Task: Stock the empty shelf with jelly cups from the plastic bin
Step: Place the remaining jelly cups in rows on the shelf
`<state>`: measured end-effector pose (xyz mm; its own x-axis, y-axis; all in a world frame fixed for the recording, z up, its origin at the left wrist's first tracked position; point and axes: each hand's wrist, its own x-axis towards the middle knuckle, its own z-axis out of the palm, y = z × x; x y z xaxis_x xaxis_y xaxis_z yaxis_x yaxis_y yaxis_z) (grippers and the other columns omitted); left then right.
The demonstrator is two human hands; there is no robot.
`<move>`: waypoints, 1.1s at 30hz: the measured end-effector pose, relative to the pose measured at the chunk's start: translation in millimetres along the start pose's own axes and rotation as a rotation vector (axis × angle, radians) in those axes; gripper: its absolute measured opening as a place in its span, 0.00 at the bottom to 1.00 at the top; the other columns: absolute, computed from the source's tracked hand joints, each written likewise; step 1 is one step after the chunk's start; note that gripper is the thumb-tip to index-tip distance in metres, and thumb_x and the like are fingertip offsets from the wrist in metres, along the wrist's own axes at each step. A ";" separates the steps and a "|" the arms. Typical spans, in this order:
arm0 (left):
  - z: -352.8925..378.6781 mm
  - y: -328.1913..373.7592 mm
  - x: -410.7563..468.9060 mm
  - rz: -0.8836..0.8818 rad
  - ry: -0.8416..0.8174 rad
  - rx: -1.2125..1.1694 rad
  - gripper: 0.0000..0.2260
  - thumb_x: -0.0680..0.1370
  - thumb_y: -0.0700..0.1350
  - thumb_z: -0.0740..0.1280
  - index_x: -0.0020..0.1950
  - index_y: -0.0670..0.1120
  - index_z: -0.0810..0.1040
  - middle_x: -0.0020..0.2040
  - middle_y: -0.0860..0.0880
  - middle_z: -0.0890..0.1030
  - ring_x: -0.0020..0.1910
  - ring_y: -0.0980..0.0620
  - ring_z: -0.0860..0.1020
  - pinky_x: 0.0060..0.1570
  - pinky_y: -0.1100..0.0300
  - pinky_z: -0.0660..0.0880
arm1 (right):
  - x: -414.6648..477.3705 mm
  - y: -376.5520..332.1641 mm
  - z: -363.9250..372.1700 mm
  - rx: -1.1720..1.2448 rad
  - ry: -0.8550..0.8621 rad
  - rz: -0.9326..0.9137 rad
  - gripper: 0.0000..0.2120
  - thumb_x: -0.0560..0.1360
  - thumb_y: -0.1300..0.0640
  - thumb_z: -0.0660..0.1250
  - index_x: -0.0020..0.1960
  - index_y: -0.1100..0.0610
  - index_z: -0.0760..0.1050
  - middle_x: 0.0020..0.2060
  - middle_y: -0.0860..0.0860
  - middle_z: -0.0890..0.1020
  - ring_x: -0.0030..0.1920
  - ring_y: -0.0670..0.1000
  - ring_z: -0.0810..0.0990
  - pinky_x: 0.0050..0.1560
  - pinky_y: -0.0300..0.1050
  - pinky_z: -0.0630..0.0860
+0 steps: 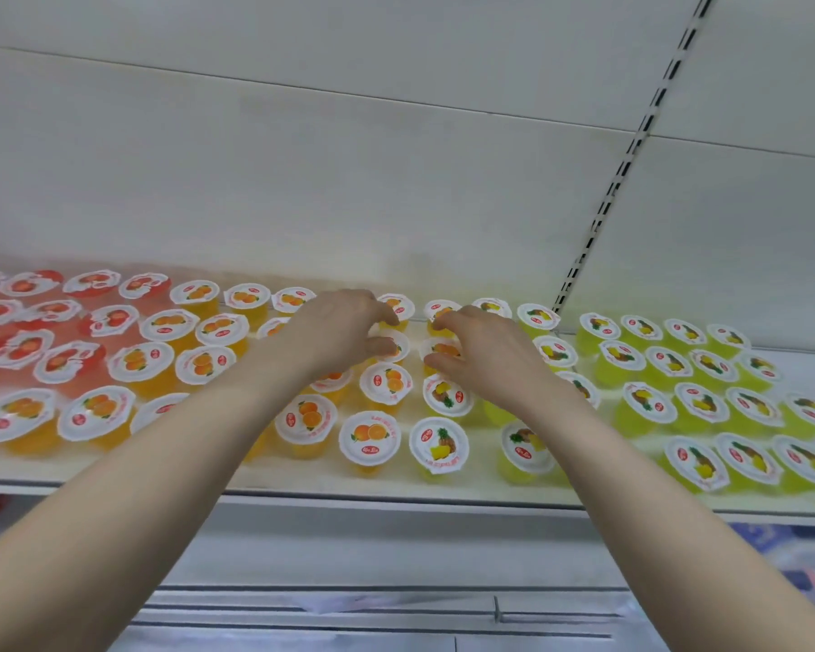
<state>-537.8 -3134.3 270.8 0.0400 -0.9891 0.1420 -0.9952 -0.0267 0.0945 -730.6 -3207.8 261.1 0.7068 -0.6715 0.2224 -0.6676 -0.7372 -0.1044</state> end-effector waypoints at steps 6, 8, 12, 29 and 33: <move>5.6 13.2 -8.5 -0.027 0.001 0.011 0.19 0.77 0.58 0.65 0.66 0.54 0.76 0.61 0.49 0.78 0.58 0.48 0.76 0.55 0.50 0.76 | 0.1 -16.3 2.9 -0.057 0.001 0.080 0.16 0.75 0.46 0.65 0.58 0.53 0.77 0.52 0.51 0.80 0.52 0.55 0.79 0.43 0.46 0.72; 5.1 12.6 -7.3 -0.033 -0.003 0.006 0.18 0.78 0.57 0.65 0.66 0.53 0.77 0.62 0.49 0.78 0.58 0.47 0.77 0.55 0.50 0.76 | 1.8 -17.1 1.9 -0.040 -0.013 0.113 0.16 0.74 0.46 0.66 0.57 0.53 0.78 0.51 0.52 0.81 0.51 0.55 0.79 0.42 0.45 0.73; 6.1 10.7 -4.1 -0.035 -0.040 -0.006 0.16 0.78 0.55 0.65 0.65 0.54 0.77 0.60 0.49 0.80 0.58 0.48 0.77 0.55 0.51 0.76 | 4.1 -17.2 1.3 -0.022 -0.040 0.140 0.17 0.74 0.45 0.67 0.58 0.53 0.78 0.52 0.51 0.82 0.52 0.54 0.80 0.42 0.45 0.72; 15.5 14.5 -3.2 -0.045 0.007 -0.043 0.15 0.79 0.53 0.64 0.62 0.49 0.81 0.54 0.47 0.82 0.51 0.47 0.79 0.42 0.58 0.74 | -23.6 -1.7 2.6 0.111 0.082 0.108 0.15 0.77 0.47 0.65 0.61 0.51 0.79 0.58 0.49 0.80 0.58 0.54 0.77 0.55 0.52 0.73; 14.7 14.2 -7.3 -0.041 0.021 -0.033 0.14 0.79 0.53 0.64 0.60 0.48 0.81 0.52 0.47 0.82 0.51 0.47 0.79 0.44 0.56 0.76 | -39.1 -1.2 -2.7 0.173 0.070 0.137 0.14 0.78 0.48 0.65 0.62 0.49 0.78 0.59 0.47 0.80 0.60 0.51 0.76 0.56 0.47 0.71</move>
<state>-553.6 -3129.6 256.6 0.0830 -0.9840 0.1578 -0.9891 -0.0621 0.1332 -758.0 -3180.4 255.2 0.5900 -0.7641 0.2609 -0.7019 -0.6451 -0.3020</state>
